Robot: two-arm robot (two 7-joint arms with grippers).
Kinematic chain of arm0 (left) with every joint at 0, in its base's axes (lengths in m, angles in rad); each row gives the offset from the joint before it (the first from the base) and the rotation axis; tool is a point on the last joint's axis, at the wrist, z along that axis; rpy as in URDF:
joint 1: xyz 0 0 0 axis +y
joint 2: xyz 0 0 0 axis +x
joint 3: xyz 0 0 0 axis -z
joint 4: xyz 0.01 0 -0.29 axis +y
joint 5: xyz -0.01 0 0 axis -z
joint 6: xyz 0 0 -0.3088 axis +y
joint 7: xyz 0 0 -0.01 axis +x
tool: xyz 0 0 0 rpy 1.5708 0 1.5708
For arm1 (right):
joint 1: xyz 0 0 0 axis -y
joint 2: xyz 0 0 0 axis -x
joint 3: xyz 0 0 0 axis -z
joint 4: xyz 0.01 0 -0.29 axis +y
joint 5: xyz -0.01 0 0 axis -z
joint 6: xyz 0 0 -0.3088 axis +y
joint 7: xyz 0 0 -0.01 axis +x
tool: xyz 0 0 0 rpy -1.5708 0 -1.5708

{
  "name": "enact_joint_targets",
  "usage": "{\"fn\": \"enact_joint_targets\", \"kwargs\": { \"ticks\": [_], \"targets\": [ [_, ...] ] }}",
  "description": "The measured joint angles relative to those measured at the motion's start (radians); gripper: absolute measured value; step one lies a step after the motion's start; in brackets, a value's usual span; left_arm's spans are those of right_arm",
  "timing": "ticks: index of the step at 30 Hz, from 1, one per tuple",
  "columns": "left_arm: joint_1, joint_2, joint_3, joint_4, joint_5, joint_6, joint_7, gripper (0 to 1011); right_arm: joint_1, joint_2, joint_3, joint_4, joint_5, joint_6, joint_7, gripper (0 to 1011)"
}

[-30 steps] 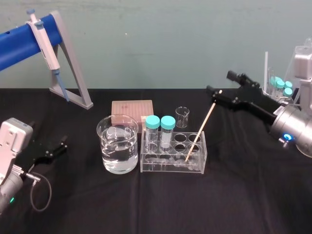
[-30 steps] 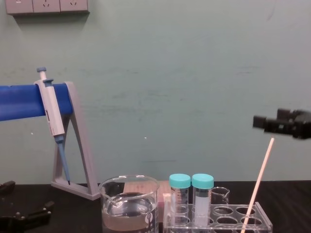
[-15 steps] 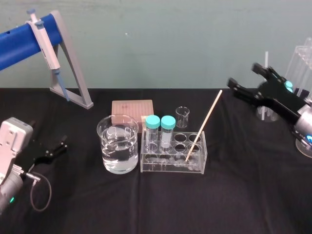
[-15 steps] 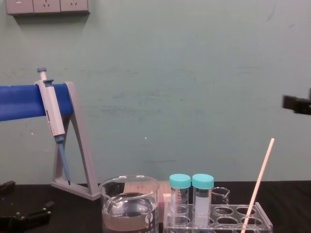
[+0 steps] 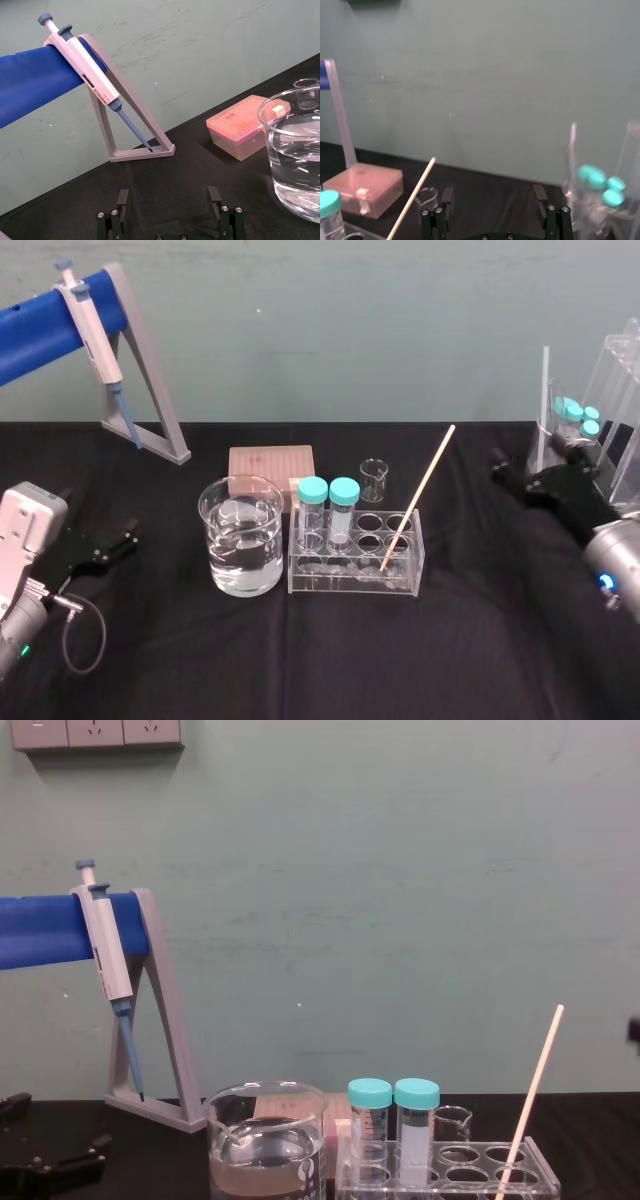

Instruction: Hold the thermometer with one hand and immerse one end into the beaker, then reinsert it into the test tube rack.

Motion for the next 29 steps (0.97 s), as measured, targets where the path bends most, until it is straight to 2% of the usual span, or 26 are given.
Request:
{"fn": "enact_joint_targets", "kwargs": {
  "ticks": [4,10,29],
  "targets": [
    [0.0,0.0,0.0,0.0,0.0,0.0,0.0,1004,0.025,-0.048,-0.024,0.075,-0.013,-0.011,0.001,1003],
    [0.0,0.0,0.0,0.0,0.0,0.0,0.0,1004,0.052,-0.09,-0.042,0.147,-0.036,-0.016,0.01,1002],
    [0.0,0.0,0.0,0.0,0.0,0.0,0.0,1004,0.051,-0.086,-0.042,0.141,-0.033,-0.016,0.014,1003]
  ]
}}
